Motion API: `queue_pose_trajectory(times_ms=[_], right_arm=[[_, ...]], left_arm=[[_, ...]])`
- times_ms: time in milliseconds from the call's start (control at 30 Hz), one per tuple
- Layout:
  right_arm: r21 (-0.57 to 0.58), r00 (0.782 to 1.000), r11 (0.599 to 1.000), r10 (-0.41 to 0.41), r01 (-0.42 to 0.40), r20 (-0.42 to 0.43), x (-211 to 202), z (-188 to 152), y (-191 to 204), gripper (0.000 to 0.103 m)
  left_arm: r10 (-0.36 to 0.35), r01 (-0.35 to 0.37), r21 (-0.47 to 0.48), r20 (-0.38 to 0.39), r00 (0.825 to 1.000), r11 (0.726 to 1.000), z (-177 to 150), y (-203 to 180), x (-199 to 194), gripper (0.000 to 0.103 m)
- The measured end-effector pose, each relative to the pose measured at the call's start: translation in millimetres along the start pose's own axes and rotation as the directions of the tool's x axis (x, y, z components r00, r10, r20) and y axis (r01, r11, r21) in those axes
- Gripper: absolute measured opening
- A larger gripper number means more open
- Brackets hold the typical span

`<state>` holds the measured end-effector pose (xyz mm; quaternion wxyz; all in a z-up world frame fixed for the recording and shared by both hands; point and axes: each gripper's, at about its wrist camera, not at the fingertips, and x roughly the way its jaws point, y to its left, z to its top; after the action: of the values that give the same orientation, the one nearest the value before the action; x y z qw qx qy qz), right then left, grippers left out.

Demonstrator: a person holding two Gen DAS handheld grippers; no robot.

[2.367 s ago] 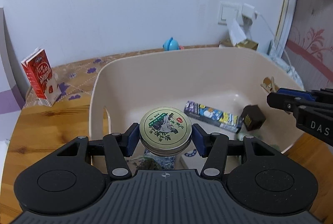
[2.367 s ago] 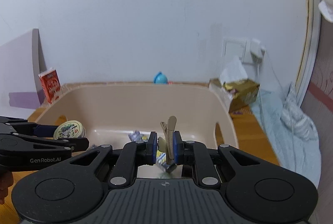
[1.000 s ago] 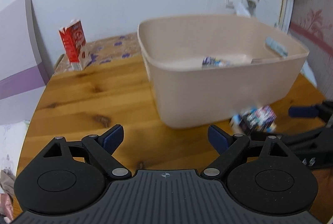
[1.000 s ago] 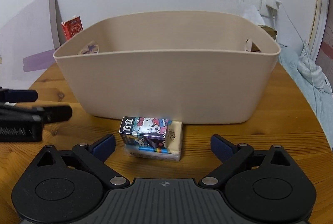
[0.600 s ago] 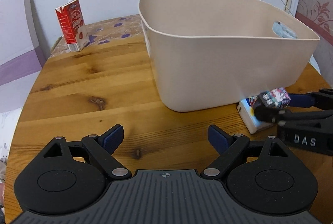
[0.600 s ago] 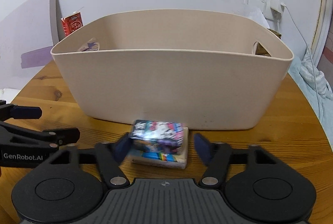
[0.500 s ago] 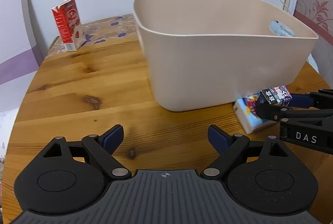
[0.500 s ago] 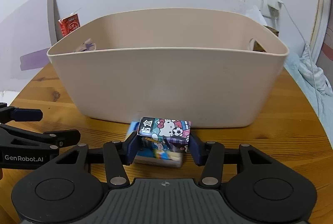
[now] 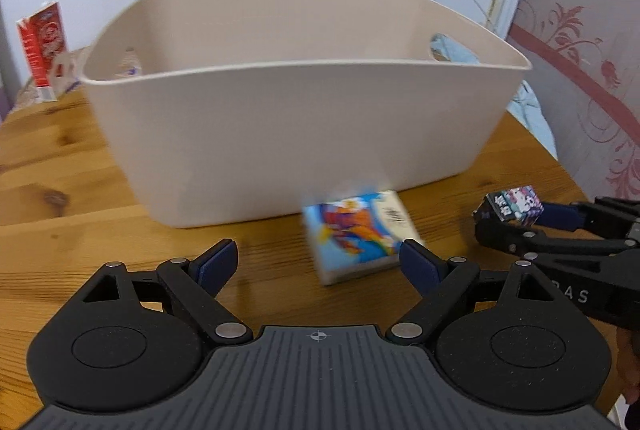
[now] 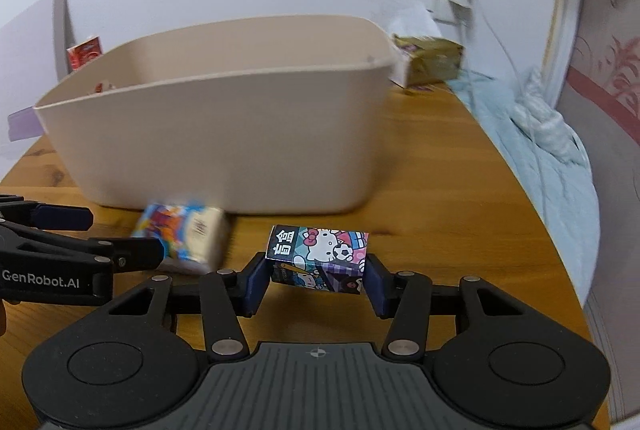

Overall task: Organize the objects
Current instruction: 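Grasp the cartoon tissue pack with left gripper while right grasps the Hello Kitty box, then lift both items over the basket and open both grippers to drop them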

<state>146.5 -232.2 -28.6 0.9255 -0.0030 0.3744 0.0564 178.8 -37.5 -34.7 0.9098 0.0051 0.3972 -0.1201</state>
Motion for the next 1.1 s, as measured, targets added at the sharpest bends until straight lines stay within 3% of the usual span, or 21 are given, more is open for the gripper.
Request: queue_pose_trajectory(times_ms=[233, 400, 500, 533, 800, 1100], right_arm=[[0.021, 1.000, 1.000, 0.011, -0.010, -0.029, 8, -9, -19, 0.048], [0.024, 0.999, 1.000, 0.021, -0.020, -0.031, 13, -6, -19, 0.048], [0.015, 0.999, 0.999, 0.032, -0.031, -0.029, 16, -3, -14, 0.048], [0.015, 0.999, 0.999, 0.036, -0.035, -0.029, 15, -3, -11, 0.048], [-0.006, 0.998, 0.998, 0.063, -0.063, 0.002, 5, 1, 3, 0.048], [-0.010, 0.993, 0.997, 0.080, -0.079, 0.089, -30, 11, 7, 0.048]], left_arm=[[0.001, -0.001, -0.002, -0.031, 1.000, 1.000, 0, -24, 22, 0.089], [0.076, -0.076, 0.029, -0.020, 0.997, 0.997, 3, -29, 33, 0.088], [0.092, -0.092, 0.042, -0.009, 0.996, 0.995, 4, -29, 31, 0.072], [0.085, -0.085, 0.040, -0.018, 0.996, 0.996, 5, -28, 30, 0.072], [0.061, -0.061, -0.005, -0.043, 0.997, 0.998, -2, -9, 9, 0.068], [0.065, -0.066, 0.017, 0.059, 0.996, 0.998, -3, 5, -45, 0.068]])
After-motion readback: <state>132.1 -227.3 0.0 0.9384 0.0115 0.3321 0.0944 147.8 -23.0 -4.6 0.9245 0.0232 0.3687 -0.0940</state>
